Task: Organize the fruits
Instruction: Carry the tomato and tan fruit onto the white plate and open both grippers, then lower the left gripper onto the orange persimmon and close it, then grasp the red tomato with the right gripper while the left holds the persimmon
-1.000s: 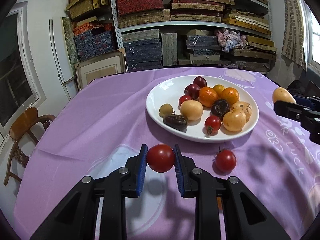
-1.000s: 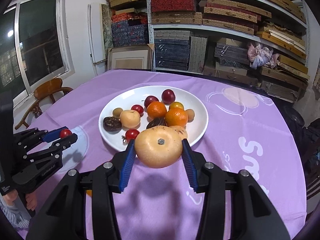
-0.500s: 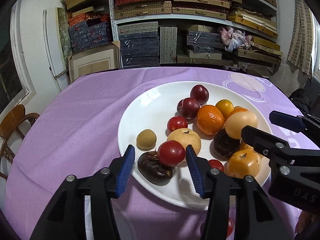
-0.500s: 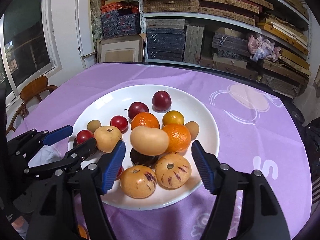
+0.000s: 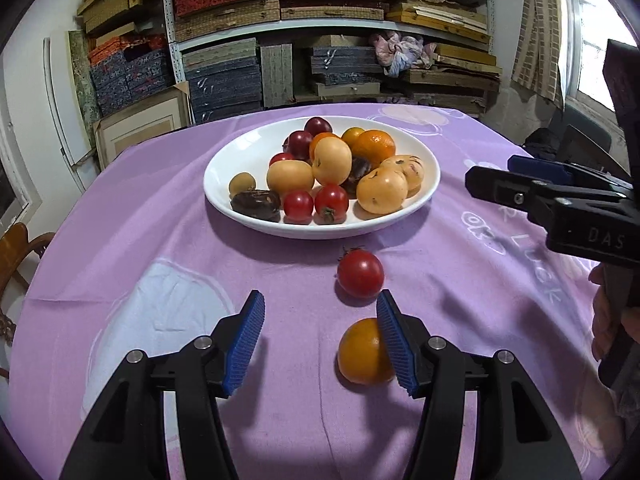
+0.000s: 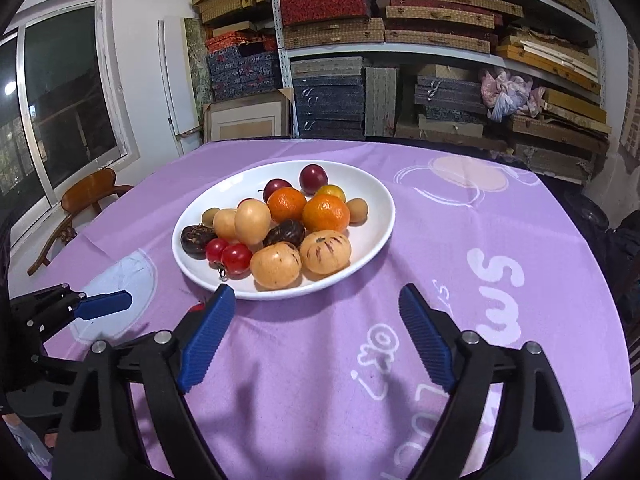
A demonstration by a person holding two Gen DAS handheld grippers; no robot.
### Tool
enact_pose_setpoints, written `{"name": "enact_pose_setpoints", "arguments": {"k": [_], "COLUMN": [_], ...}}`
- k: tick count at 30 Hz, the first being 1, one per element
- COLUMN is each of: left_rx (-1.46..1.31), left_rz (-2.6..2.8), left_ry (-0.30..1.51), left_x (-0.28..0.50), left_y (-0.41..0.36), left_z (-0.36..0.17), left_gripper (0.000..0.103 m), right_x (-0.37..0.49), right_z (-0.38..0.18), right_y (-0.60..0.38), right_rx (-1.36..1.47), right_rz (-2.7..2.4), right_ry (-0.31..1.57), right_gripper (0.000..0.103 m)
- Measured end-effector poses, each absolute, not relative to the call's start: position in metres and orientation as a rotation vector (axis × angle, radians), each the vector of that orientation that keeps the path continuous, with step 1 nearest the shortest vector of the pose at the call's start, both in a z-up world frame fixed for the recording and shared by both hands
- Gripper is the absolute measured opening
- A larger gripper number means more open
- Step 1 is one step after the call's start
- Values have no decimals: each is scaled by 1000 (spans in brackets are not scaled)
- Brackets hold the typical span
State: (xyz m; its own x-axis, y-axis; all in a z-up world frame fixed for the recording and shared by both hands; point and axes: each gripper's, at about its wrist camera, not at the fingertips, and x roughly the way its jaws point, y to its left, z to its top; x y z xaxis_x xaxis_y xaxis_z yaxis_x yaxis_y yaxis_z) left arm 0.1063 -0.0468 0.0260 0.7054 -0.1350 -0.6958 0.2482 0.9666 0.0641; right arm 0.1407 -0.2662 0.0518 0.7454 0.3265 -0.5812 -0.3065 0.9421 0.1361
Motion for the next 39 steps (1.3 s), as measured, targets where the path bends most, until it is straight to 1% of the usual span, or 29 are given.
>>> {"name": "enact_pose_setpoints", "arguments": {"k": [5, 6, 8, 10, 14, 16, 18, 24, 27, 28, 29, 30, 32, 33, 34, 37, 38, 39], "left_rx": [158, 149, 104, 83, 127, 97, 86, 102, 112, 106, 102, 102, 103, 97, 90, 65, 55, 48], "left_rz": [-202, -204, -245, -300, -302, -309, -316, -306, -288, -278, -264, -251, -218, -203, -191, -164, -161, -159], "left_ry": [744, 745, 772, 807, 815, 827, 837, 811, 789, 789, 791, 793, 800, 806, 811, 823, 823, 821], "left_x": [105, 106, 109, 108, 105, 108, 110, 104, 96, 93, 91, 89, 87, 86, 86, 88, 89, 88], "left_y": [-50, -50, -50, -55, -63, -59, -58, -54, -43, -36, -29, -23, -10, -3, 4, 19, 24, 27], "left_z": [22, 21, 20, 16, 7, 5, 4, 5, 11, 13, 13, 14, 13, 13, 12, 13, 14, 15], "left_gripper": [59, 60, 66, 67, 66, 60, 40, 40, 40, 40, 40, 40, 40, 40, 40, 40, 40, 40], "right_x": [134, 133, 130, 129, 129, 130, 131, 129, 126, 126, 128, 129, 135, 138, 142, 154, 158, 162], "right_z": [51, 52, 53, 53, 55, 55, 53, 45, 36, 34, 32, 30, 25, 23, 20, 13, 10, 7], "right_y": [-268, -267, -265, -266, -265, -265, -262, -242, -219, -210, -201, -194, -177, -169, -162, -146, -142, -140], "right_rx": [38, 34, 26, 25, 33, 30, 23, -19, -98, -132, -154, -167, -197, -211, -222, -233, -231, -227], "right_rz": [361, 365, 369, 373, 380, 384, 391, 435, 469, 473, 484, 499, 523, 529, 537, 545, 545, 541], "right_ry": [636, 633, 628, 625, 630, 635, 643, 679, 708, 714, 721, 732, 760, 774, 790, 841, 861, 877], "right_gripper": [82, 82, 82, 82, 82, 82, 82, 82, 82, 80, 75, 73, 64, 62, 56, 45, 38, 34]}}
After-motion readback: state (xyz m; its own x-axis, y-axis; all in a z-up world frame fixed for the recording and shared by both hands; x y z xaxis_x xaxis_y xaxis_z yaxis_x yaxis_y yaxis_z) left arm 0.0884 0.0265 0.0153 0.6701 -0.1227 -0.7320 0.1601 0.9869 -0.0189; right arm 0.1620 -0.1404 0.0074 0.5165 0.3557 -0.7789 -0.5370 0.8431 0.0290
